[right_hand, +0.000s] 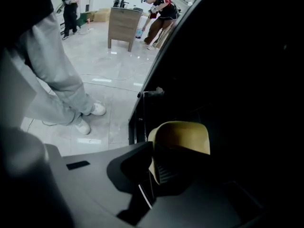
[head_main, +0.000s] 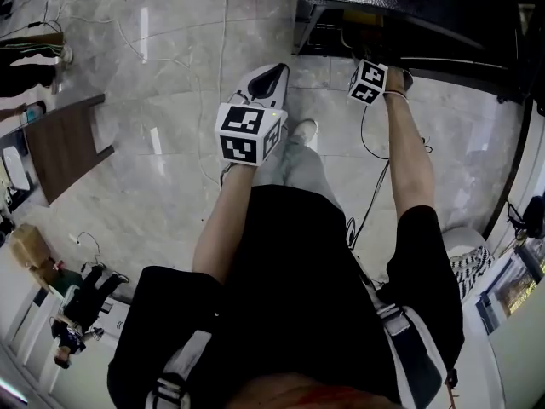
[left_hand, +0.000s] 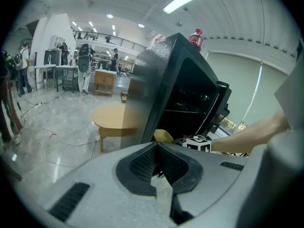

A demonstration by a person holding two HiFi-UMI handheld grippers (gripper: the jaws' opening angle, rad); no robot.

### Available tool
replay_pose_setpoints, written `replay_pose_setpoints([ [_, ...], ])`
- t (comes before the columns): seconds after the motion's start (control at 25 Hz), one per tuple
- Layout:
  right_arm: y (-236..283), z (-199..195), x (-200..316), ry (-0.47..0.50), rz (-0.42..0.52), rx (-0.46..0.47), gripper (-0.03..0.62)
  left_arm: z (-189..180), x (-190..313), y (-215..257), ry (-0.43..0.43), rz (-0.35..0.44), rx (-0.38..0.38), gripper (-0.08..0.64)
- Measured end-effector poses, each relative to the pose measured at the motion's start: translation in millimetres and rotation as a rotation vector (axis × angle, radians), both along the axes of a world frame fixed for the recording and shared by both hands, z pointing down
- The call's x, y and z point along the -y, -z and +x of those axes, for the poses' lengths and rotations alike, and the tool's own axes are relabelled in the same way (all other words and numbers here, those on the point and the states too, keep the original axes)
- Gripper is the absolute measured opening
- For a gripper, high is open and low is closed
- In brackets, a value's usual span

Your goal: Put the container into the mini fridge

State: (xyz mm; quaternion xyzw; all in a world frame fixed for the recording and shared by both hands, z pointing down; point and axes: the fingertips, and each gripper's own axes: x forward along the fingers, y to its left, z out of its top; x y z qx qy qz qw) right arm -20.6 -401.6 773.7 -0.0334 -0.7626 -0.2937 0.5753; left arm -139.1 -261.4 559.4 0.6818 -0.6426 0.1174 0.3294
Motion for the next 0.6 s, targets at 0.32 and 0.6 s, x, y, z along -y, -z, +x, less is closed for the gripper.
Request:
replay_pose_setpoints([
  [0.32,32,12,0,-0.288,0.057,0.182,0.018,-11,0,5,0.010,0.020,-0.008,0.006],
  [0.6,132,60,-8,-0.971,-0.030,0.700,0.018,29,19,33,-0.067,0.114,-0.014,0.006],
])
